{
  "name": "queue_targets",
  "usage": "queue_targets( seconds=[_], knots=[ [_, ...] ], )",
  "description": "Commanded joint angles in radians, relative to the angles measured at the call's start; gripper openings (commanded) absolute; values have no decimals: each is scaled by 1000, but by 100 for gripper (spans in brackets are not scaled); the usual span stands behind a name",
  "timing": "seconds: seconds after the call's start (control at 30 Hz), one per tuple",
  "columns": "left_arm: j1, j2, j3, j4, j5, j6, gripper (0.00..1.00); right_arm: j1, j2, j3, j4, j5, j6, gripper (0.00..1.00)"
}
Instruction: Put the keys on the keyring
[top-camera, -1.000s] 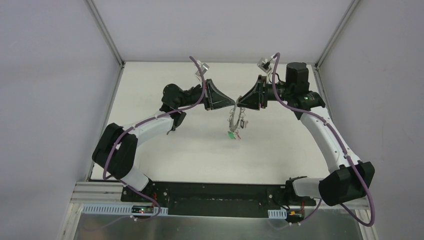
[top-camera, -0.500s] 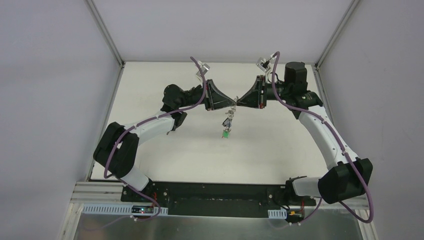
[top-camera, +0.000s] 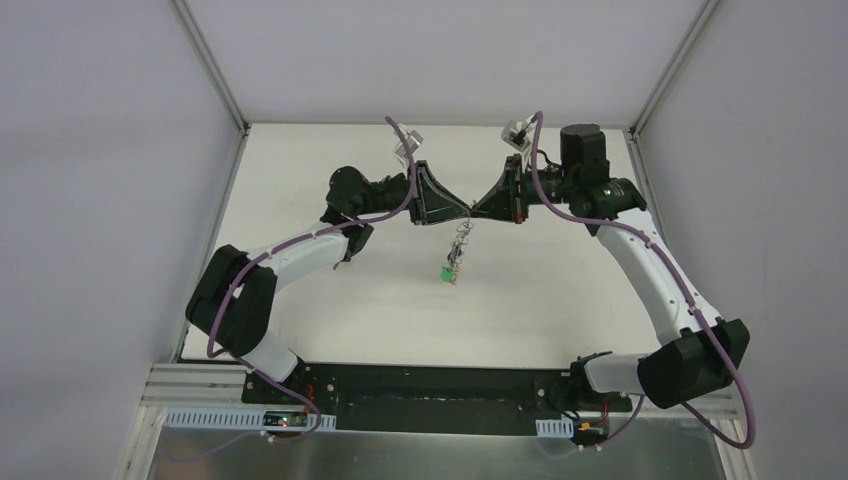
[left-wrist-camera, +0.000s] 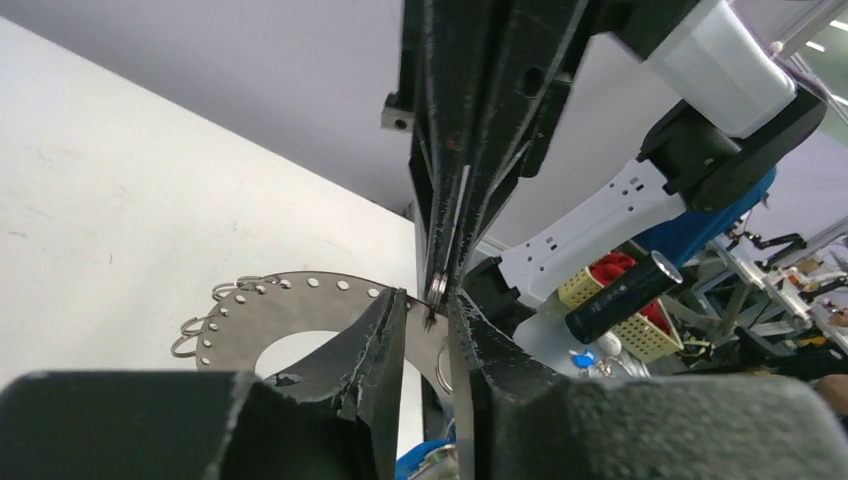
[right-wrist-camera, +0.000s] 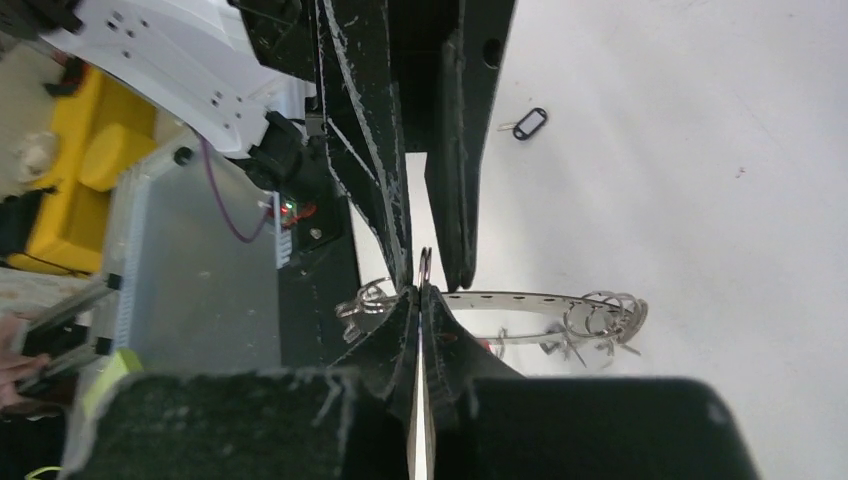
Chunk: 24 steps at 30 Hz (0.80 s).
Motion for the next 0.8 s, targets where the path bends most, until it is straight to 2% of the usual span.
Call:
queue_targets(
  seconds=[0.0, 0.1, 0.23, 0.37, 0.53, 0.77],
  knots=[
    [-6, -89, 38, -167, 52, 215, 29, 93, -5, 149, -298, 201, -326, 0],
    [-6, -134, 68, -389, 74, 386, 36, 133, 3, 177, -377, 293, -392, 0],
    [-6, -156, 102, -608, 85, 537, 40, 163, 21, 201, -418, 338, -412, 0],
    [-9, -165, 106, -680, 104, 611, 39, 184, 49, 239, -458, 363, -424, 0],
    [-16, -167, 114, -748, 116, 696, 33, 195, 78, 278, -485, 361, -421, 0],
    [-20, -144, 142, -775, 133, 728, 27, 197, 102, 290, -492, 327, -412, 0]
  ],
)
